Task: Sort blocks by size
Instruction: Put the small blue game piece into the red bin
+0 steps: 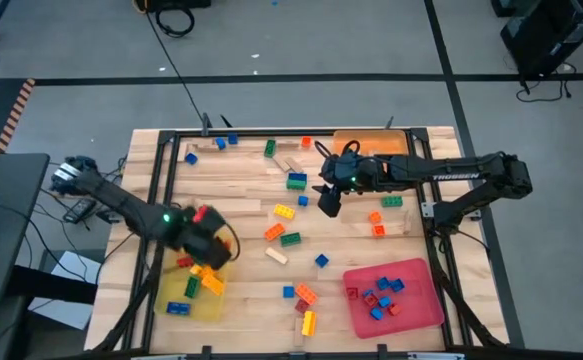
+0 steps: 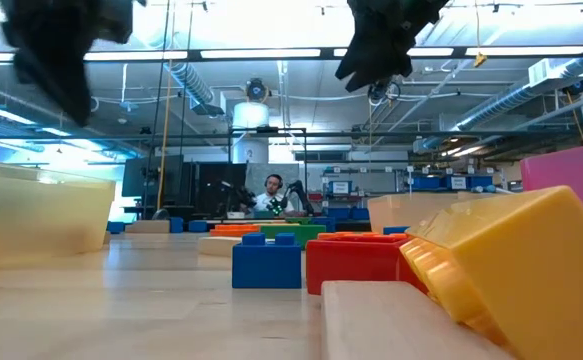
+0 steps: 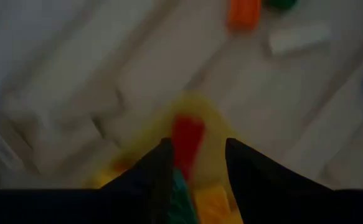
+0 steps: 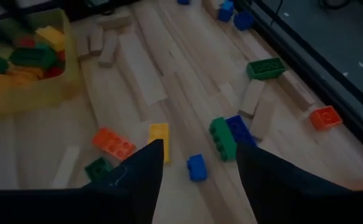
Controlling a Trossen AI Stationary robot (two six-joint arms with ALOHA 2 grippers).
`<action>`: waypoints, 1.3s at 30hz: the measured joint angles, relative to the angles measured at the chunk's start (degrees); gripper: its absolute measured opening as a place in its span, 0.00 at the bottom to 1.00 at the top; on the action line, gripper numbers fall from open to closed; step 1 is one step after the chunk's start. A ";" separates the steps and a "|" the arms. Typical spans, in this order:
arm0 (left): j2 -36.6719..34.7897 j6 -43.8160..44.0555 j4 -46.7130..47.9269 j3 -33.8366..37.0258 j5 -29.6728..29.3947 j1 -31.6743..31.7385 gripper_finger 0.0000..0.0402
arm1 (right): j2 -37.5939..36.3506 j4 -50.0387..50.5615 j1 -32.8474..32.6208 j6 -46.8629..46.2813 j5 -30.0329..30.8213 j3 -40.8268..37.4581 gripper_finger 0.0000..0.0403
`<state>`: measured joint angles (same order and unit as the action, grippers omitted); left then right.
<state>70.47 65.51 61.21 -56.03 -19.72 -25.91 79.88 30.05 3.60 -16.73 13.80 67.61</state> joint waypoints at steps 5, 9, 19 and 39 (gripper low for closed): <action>-5.44 -18.57 -0.72 0.00 -3.66 10.05 0.38 | 0.65 0.87 -1.82 -3.36 1.55 2.18 0.59; -8.08 -34.79 -4.73 0.00 -2.49 19.95 0.38 | 3.85 3.06 -2.01 -6.86 2.94 6.13 0.64; -16.30 -57.45 -15.31 6.81 8.40 38.95 0.38 | 22.00 21.87 -1.68 -7.54 2.63 22.65 0.66; -19.73 -57.38 -36.00 19.89 23.05 44.39 0.38 | 38.65 23.81 7.69 -1.96 -10.34 24.22 0.67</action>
<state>50.74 8.13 25.21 -36.14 3.33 18.48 118.52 53.85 11.28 -18.69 3.46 91.83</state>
